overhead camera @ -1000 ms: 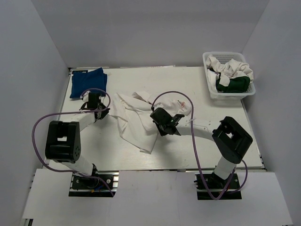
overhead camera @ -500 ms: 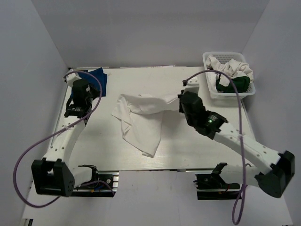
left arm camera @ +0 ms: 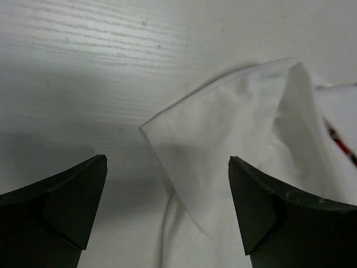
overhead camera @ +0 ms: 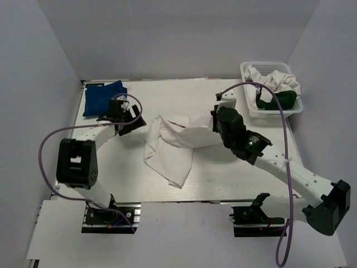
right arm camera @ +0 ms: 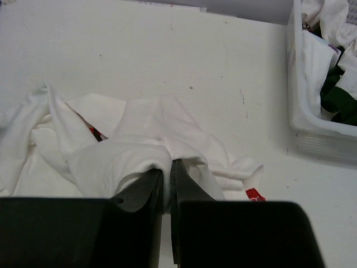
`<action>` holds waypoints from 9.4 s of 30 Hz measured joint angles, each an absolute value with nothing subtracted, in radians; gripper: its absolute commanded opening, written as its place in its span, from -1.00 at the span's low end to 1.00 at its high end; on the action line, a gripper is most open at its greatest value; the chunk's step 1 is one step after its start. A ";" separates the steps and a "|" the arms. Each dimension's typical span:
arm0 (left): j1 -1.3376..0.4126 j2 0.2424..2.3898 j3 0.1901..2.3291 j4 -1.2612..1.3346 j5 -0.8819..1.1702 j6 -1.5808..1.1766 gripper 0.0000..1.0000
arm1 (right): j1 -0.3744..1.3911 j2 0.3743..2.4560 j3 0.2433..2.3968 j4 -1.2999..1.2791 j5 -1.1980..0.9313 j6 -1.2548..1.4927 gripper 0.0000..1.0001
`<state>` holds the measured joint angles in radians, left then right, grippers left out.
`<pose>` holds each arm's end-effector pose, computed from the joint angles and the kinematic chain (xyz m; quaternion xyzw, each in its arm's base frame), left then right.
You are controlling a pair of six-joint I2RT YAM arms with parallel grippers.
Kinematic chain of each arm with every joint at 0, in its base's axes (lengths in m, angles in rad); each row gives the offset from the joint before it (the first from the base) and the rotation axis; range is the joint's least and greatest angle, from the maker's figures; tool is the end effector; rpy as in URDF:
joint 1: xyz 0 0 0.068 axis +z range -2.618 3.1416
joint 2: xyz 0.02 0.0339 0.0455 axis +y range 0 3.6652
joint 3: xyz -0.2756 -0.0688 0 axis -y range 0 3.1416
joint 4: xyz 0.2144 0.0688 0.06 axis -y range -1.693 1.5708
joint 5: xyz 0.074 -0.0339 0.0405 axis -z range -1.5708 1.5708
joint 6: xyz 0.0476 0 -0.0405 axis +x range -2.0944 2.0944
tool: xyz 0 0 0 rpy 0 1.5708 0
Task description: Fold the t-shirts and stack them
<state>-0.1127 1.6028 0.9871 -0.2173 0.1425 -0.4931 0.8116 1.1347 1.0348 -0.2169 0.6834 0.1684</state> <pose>0.3172 -0.0427 0.2245 -0.1507 0.9184 -0.1707 0.3235 0.1789 0.1449 0.3671 -0.0546 0.7860 0.0207 0.6155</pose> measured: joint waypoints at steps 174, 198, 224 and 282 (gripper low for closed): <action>-0.192 2.119 1.747 -0.480 -0.244 -0.351 1.00 | 0.215 2.176 1.832 -0.365 0.035 0.021 0.81; -0.192 2.080 1.590 -0.441 -0.224 -0.382 1.00 | 0.204 2.470 2.172 -0.704 0.234 0.155 0.81; -0.188 2.177 1.787 -0.600 -0.224 -0.392 1.00 | 0.201 2.353 2.107 -0.530 -0.049 0.031 0.81; -0.158 1.139 0.527 -0.702 -0.318 -1.084 -1.00 | 1.295 1.293 0.625 -0.753 0.070 0.595 -0.17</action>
